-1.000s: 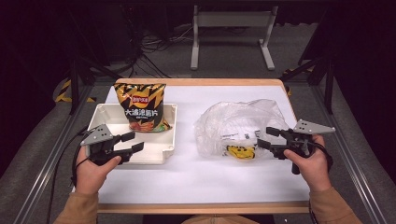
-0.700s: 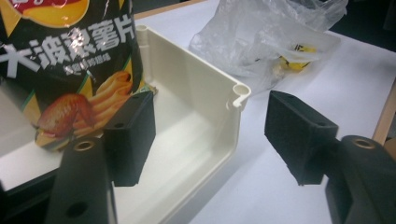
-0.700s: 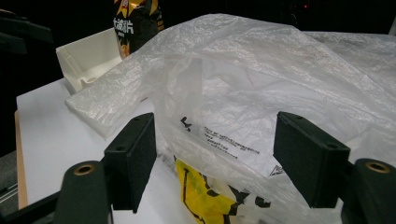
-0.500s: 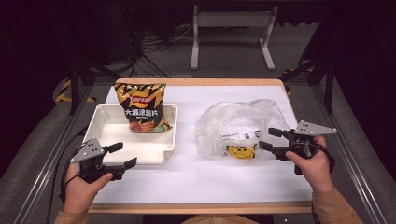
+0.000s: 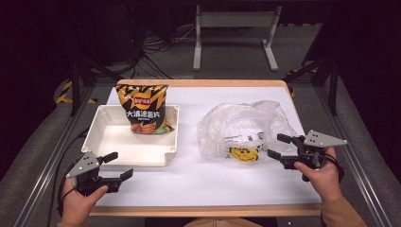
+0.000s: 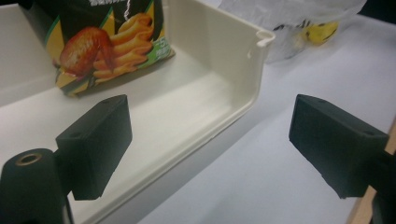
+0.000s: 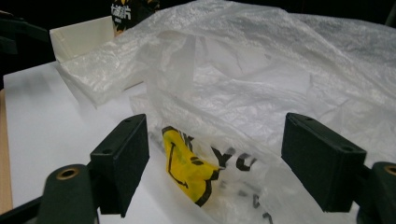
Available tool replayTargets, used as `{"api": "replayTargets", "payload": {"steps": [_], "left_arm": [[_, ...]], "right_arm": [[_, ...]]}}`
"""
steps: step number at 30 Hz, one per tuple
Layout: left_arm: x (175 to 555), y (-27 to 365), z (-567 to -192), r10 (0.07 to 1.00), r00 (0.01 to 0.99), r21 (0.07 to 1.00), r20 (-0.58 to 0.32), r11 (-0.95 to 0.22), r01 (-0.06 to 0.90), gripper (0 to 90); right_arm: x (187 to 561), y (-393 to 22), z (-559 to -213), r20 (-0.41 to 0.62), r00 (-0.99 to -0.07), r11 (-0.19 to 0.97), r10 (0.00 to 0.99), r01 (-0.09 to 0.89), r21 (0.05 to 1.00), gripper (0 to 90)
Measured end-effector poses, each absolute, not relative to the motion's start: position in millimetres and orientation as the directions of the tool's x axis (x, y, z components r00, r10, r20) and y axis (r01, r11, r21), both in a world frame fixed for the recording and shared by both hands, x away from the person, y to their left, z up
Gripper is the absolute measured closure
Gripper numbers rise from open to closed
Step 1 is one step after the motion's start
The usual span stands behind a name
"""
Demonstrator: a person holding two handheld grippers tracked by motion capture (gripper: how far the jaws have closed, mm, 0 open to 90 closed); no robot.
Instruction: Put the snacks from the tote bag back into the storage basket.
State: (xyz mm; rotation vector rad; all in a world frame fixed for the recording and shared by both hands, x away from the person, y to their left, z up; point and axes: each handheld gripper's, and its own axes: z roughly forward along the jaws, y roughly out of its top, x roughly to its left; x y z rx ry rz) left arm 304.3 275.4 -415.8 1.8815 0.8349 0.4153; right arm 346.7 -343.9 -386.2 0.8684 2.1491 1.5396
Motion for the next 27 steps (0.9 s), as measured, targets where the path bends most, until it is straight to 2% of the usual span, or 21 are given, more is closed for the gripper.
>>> {"api": "replayTargets", "payload": {"steps": [3, 8, 10, 20, 27], "left_arm": [[304.3, 276.5, -422.9, 0.719, 0.693, 0.888, -0.052, -0.285, 0.362, 13.9], [306.3, 277.3, -437.1, 0.727, 0.681, 0.878, -0.086, -0.268, 0.396, 13.4], [306.4, 277.3, -438.9, 0.730, 0.678, 0.880, -0.089, -0.262, 0.397, 13.1], [307.8, 274.6, -448.5, 0.765, 0.639, 0.886, -0.078, -0.240, 0.396, 13.7], [310.4, 273.0, -452.6, 0.767, 0.637, 0.871, -0.072, -0.263, 0.416, 13.3]], "right_arm": [[344.6, -343.8, -393.8, 0.049, -0.741, 0.235, 0.670, 0.274, 0.933, 23.6], [340.2, -342.9, -410.3, 0.042, -0.722, 0.225, 0.691, 0.270, 0.936, 22.5], [338.7, -342.3, -415.3, 0.018, -0.708, 0.238, 0.706, 0.262, 0.935, 22.5], [336.2, -341.0, -438.5, 0.029, -0.687, 0.236, 0.726, 0.289, 0.928, 21.6], [335.1, -339.4, -440.4, 0.018, -0.684, 0.245, 0.730, 0.286, 0.926, 21.3]]}}
